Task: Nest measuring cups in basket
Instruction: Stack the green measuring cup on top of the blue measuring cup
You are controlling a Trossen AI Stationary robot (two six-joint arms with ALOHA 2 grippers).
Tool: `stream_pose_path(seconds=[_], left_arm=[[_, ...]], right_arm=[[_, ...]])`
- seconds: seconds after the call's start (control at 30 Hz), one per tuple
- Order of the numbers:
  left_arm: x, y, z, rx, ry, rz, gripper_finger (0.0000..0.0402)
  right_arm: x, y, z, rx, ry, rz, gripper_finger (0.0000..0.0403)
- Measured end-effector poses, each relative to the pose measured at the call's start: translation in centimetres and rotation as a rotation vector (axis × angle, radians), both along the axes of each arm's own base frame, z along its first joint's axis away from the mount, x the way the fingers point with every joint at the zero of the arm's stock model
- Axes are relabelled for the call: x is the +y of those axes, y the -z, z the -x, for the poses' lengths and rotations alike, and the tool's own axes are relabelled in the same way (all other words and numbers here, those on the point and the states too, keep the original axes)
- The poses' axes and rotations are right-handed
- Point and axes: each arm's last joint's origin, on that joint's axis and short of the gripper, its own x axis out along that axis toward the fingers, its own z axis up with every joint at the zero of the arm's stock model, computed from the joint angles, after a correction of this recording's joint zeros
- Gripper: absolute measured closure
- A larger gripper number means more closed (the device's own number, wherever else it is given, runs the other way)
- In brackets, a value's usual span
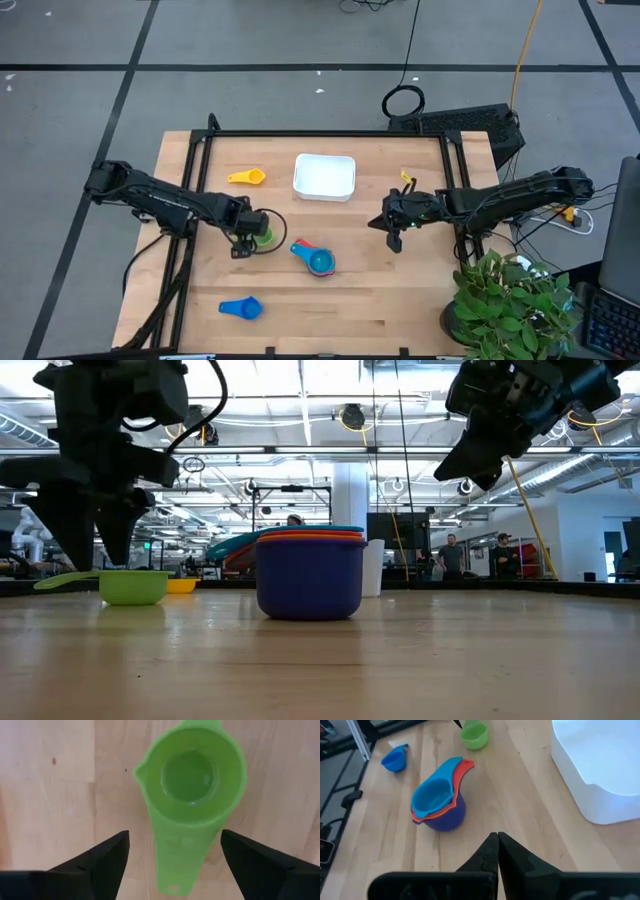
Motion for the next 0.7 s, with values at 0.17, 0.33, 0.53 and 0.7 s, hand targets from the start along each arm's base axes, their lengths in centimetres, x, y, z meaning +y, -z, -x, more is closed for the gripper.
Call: stream_pose_path(seconds=[0.17, 0.33, 0.53, 0.7], left_arm=[[0.1, 1.2, 0.7, 0.026, 0.008, -0.004, 0.0100], [0.1, 2.7, 1.3, 0.015, -0.008, 0.019, 0.0102], [0.1, 3.3, 1.3, -0.022, 0.033, 0.021, 0.0146], [0.1, 3.3, 1.2, -0.026, 0.080, 0.006, 0.0237]], right_arm=[[0.0, 0.0, 0.0, 0.000, 0.012, -0.014, 0.0403], [0.0, 0.0, 0.0, 0.001, 0.012, -0.014, 0.0403], [0.0, 0.0, 0.0, 0.000, 0.004, -0.001, 0.0403], [0.0, 0.0, 0.0, 0.000, 0.000, 0.004, 0.0403]])
